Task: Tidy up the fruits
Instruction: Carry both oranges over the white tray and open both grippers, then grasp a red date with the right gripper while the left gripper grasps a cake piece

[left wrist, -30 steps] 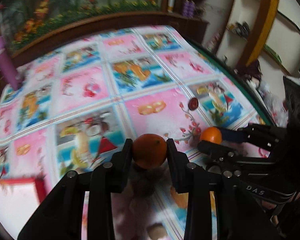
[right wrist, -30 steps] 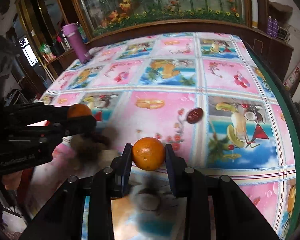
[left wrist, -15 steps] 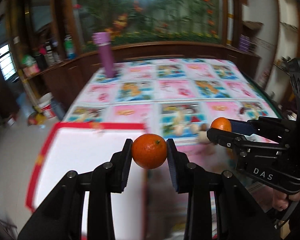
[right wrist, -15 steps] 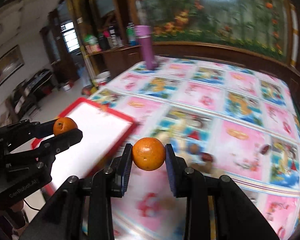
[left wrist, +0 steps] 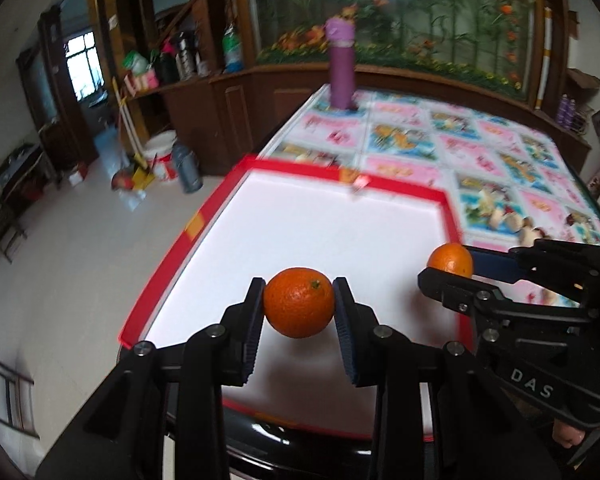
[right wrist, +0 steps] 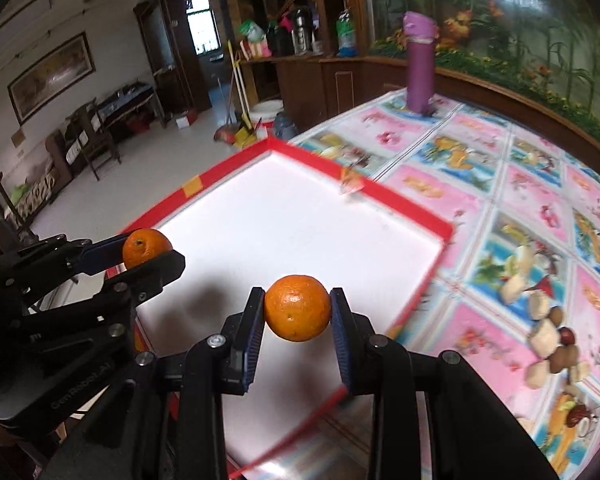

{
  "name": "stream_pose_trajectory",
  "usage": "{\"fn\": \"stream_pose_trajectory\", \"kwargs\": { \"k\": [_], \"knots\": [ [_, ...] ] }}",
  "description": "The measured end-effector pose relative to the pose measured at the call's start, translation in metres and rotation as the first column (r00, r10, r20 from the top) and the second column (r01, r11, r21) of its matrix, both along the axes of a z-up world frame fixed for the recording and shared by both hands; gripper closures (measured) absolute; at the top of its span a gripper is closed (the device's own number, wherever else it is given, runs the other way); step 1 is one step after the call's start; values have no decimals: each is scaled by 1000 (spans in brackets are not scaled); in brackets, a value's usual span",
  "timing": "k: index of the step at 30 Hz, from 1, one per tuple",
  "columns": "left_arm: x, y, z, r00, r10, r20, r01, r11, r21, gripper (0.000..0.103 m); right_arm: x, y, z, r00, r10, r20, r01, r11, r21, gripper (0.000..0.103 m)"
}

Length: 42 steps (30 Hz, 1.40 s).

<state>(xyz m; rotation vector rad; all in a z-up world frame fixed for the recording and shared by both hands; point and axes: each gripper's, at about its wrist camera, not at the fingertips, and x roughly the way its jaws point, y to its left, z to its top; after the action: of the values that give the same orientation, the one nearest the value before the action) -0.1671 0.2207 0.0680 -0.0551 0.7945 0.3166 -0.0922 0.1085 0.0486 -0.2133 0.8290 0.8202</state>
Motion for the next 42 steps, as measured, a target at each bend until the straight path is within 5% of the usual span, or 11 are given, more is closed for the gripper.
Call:
{"fn": "stream_pose_trajectory", "kwargs": {
  "k": [24,27,33,42],
  "knots": [
    [23,39,-42,992,85,-95,-90,995,-46,67,7,32,-30,997,-20,-68,15,998,-67,69],
    [23,35,-41,992,81,-101,-85,996,-35,65,8,28,-28,998,-32,-60,28,997,-76,54],
    [16,25,-22,995,98,-29,-98,995,17,32,7,-2,-8,998,-70,0,70,998,0,50],
    [18,-32,10,999,-19,42,17,998,57,15,12,-89,17,981,-192,36,190,980,66,50]
  ]
}}
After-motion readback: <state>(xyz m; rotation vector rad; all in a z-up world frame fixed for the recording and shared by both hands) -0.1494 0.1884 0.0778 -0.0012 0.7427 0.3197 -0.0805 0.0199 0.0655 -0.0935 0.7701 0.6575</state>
